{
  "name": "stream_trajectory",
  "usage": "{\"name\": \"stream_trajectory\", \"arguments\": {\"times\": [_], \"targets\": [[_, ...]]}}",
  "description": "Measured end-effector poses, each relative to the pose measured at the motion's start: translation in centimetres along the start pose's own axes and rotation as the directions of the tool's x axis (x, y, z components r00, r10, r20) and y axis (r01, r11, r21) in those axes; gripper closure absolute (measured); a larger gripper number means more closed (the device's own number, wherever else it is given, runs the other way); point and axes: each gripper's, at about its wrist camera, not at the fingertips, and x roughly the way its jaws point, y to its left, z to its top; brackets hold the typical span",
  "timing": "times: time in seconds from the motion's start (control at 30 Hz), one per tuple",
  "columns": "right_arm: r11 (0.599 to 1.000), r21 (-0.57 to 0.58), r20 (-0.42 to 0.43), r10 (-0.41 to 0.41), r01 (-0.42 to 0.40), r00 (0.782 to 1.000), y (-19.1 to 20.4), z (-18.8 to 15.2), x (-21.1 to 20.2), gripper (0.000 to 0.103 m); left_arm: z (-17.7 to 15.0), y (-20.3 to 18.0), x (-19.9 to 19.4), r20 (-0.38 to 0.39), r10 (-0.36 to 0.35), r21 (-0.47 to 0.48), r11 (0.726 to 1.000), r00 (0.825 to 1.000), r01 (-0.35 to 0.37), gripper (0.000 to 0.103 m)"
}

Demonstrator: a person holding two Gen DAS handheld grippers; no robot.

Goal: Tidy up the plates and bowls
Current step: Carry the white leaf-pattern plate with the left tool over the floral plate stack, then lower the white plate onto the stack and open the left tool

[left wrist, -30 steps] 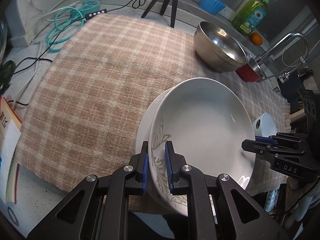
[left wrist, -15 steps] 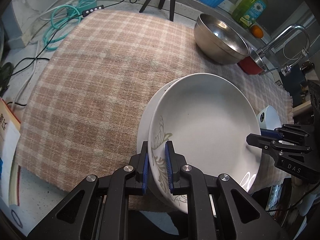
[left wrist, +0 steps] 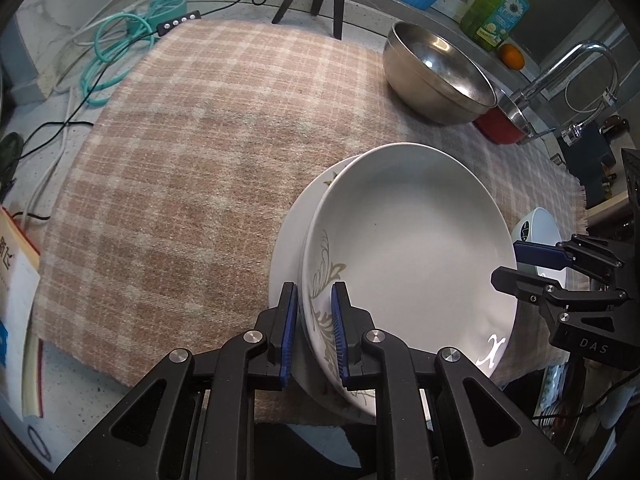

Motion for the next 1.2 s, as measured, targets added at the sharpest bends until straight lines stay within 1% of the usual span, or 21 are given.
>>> {"name": "stream_trajectory", "arguments": {"times": [0.2, 0.4, 0.5, 0.8, 0.97, 1.07, 1.2], "targets": [[0.999, 0.028, 0.04, 0.016, -0.017, 0.999, -0.6, 0.5, -1.1, 0.059, 0.6, 0.1, -0.9, 0.024, 0.004, 0.002, 1.0, 1.0, -0.004, 0.087], [0.997, 0.06, 0.08, 0.043, -0.048, 0.996, -1.5, 1.7, -2.4, 0.059, 2.1, 0.6, -1.7, 0.046, -0.011, -0.017, 1.0, 0.999, 0.012, 0.087], [0.995, 0.084, 0.111, 0.045, -0.054, 0.993, -2.2, 2.4, -3.2, 0.059, 3.2, 0.4, -1.9, 0.06, -0.014, -0.011, 1.0, 0.998, 0.015, 0.087], [0.975, 0.215, 0.196, 0.006, -0.049, 0.981, -6.5, 4.9, -4.7, 0.059, 7.3, -1.1, -2.1, 0.104, -0.037, 0.024, 0.999, 0.994, 0.035, 0.087], [0.957, 0.286, 0.224, -0.011, -0.055, 0.975, -9.1, 6.0, -5.0, 0.059, 10.2, -2.3, -1.5, 0.114, -0.058, 0.051, 0.997, 0.992, 0.052, 0.087], [0.939, 0.335, 0.234, -0.01, -0.071, 0.972, -10.5, 6.6, -4.8, 0.059, 11.9, -3.1, -1.0, 0.116, -0.073, 0.069, 0.996, 0.991, 0.065, 0.087], [0.924, 0.372, 0.24, -0.007, -0.085, 0.971, -11.9, 7.3, -4.5, 0.059, 14.0, -3.9, -0.2, 0.107, -0.097, 0.082, 0.993, 0.989, 0.089, 0.087]]}}
